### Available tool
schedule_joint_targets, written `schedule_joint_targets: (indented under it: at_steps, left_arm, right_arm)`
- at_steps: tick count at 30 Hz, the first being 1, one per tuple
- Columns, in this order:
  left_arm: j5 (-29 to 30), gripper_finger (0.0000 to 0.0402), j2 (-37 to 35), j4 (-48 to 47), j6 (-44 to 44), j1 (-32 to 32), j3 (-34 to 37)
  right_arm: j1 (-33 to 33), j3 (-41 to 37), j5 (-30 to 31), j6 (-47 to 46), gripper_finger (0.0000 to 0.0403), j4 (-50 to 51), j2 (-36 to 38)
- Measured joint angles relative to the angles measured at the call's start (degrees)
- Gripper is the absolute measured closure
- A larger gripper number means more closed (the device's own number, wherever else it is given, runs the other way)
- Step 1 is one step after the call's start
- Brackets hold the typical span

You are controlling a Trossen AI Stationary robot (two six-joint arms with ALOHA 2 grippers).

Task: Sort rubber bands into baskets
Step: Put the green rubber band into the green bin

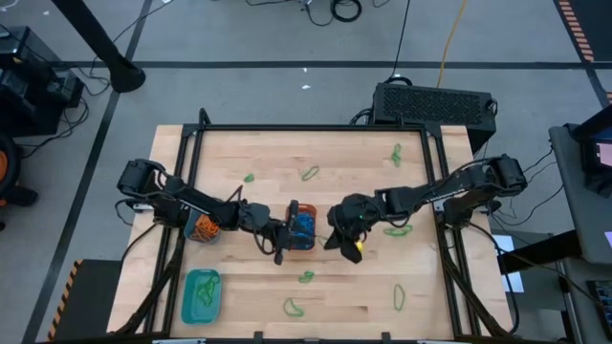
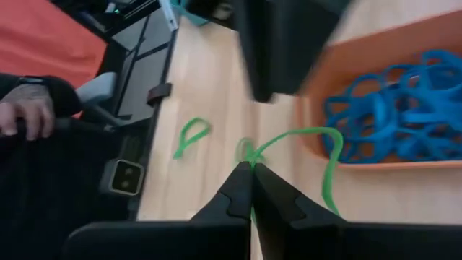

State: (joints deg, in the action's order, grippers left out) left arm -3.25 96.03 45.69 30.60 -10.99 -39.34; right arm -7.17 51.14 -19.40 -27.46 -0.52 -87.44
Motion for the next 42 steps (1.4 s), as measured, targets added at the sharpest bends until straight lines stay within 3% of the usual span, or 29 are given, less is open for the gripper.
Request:
schedule_joint_targets:
  at_steps: [6,13,37,42]
  left_arm:
    - [3.6,0.0253,1.09,0.19,0.25,-0.38,-0.62]
    - [-1.25,0.0196,1.09,0.45,0.21,-0.39,-0.62]
    - [-0.96,0.0194,6.97,0.75,0.17,-0.34,-5.48]
    - [-0.93,0.0225,6.97,0.82,1.1,-0.34,-5.65]
  right_arm:
    - [-3.01,-0.01,1.51,-0.64,0.0402,-1.32,0.0]
    - [-3.48,0.01,4.21,-0.64,0.0402,-1.55,0.0]
    - [-3.44,-0.01,4.08,-0.55,0.0403,-4.76,0.0]
    - [-3.44,-0.01,4.09,-0.57,0.0403,-4.78,0.0]
